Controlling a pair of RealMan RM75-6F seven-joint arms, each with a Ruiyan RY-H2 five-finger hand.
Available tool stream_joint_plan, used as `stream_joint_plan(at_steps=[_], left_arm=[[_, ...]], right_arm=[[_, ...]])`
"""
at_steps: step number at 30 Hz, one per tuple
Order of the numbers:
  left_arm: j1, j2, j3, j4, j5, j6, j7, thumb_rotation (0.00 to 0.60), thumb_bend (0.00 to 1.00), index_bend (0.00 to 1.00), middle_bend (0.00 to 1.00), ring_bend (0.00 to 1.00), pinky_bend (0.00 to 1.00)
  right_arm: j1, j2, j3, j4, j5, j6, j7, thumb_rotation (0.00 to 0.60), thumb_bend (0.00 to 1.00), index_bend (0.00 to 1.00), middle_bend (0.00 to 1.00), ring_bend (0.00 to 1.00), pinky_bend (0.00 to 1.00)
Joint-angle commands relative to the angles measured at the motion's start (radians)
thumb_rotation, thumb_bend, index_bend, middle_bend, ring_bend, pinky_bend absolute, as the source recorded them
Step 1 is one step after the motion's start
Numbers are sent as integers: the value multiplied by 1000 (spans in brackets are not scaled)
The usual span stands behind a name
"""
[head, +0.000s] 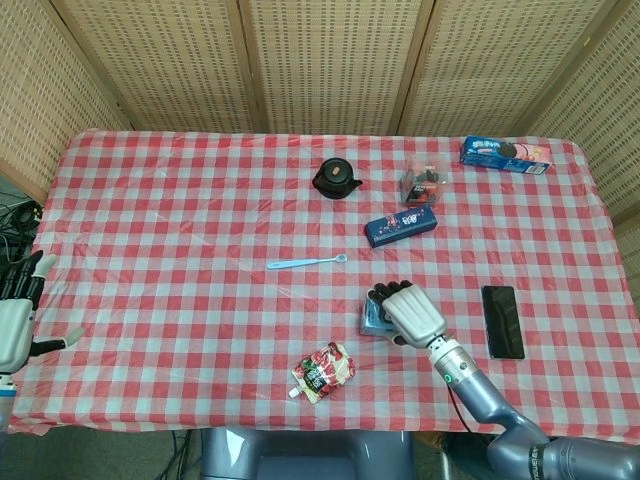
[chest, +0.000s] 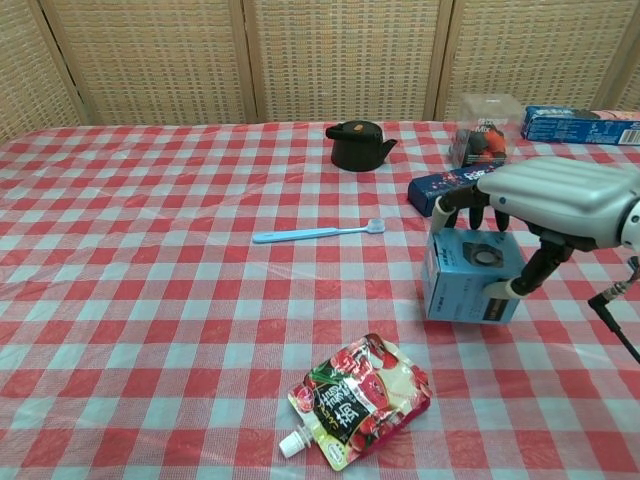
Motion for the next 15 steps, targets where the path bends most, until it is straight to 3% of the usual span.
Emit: stream_joint_plan(at_steps=[1, 6, 8, 15], left_arm=[[0, 2, 0, -1, -2, 0, -3, 600, 0, 0, 0, 0, 0], [2, 6, -1, -4, -2, 3, -10, 600, 0, 0, 0, 0, 0], [1, 8, -1, -3, -4, 1, -12, 600, 0, 0, 0, 0, 0], [3, 8, -6, -4, -11, 9, -11, 600, 0, 0, 0, 0, 0]], right_arm=[[14, 51, 31, -68, 23, -16, 69, 600, 567, 366, 422, 366, 486], [84, 194, 105, -172, 147, -180, 214, 600, 604, 376, 426, 366, 485], [128, 250, 129, -184, 239, -319, 322, 600, 611, 377, 426, 367, 486], [222, 327, 121, -143, 324, -560, 404, 600, 665, 398, 442, 381, 486]])
